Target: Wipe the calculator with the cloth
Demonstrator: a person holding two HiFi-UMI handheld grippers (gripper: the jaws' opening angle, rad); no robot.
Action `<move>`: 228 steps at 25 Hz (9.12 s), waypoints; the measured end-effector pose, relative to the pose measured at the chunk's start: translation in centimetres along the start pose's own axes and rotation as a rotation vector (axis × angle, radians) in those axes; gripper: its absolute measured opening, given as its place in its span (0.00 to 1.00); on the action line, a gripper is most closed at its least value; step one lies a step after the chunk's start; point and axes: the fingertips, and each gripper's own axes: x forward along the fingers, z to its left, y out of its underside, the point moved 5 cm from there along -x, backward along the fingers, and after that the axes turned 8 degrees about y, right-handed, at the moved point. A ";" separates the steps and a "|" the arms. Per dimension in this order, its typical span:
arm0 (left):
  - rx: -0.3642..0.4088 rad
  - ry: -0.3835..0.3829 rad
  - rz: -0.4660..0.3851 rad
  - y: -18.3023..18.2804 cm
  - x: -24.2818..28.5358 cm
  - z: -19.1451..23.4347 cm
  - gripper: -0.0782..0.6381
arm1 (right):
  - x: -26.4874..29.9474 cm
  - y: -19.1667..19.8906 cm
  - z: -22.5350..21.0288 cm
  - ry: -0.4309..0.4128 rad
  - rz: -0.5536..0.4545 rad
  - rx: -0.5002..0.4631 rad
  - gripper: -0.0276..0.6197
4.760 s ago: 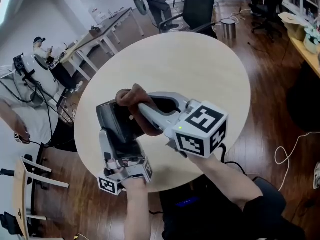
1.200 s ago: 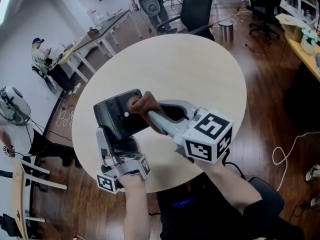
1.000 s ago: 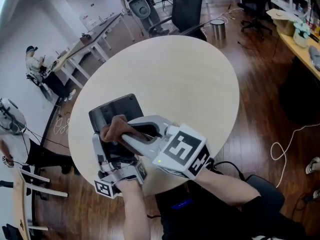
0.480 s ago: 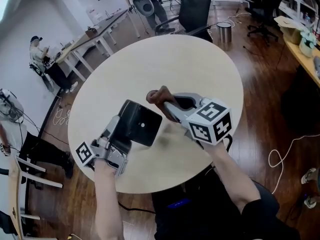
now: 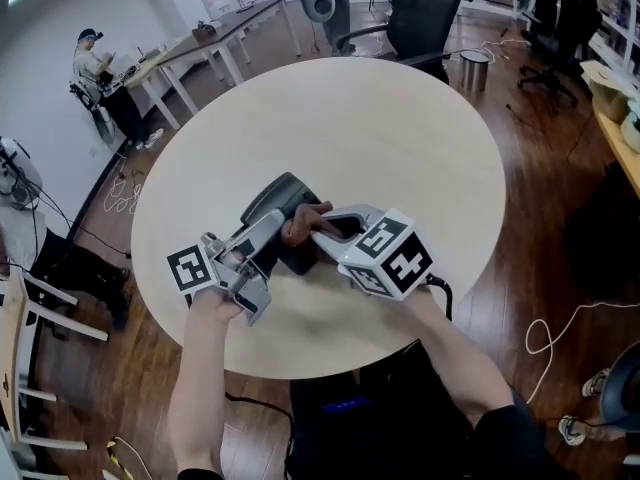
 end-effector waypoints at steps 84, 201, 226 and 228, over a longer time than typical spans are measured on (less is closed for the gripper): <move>1.130 -0.161 0.152 1.7 -2.3 -12.2 0.29 | -8.0 -8.0 -4.0 0.274 -0.305 -0.021 0.15; -0.100 -0.312 -0.072 -3.2 -7.7 6.5 0.44 | 8.0 -2.1 -6.0 0.222 0.148 -0.082 0.15; -0.012 -0.223 -0.121 -0.8 -9.5 1.1 0.42 | -2.7 -2.1 -3.7 0.018 -0.216 0.346 0.15; -0.032 -0.207 -0.143 0.5 -9.8 -0.3 0.42 | -3.7 -2.2 -2.7 -0.022 -0.248 0.379 0.15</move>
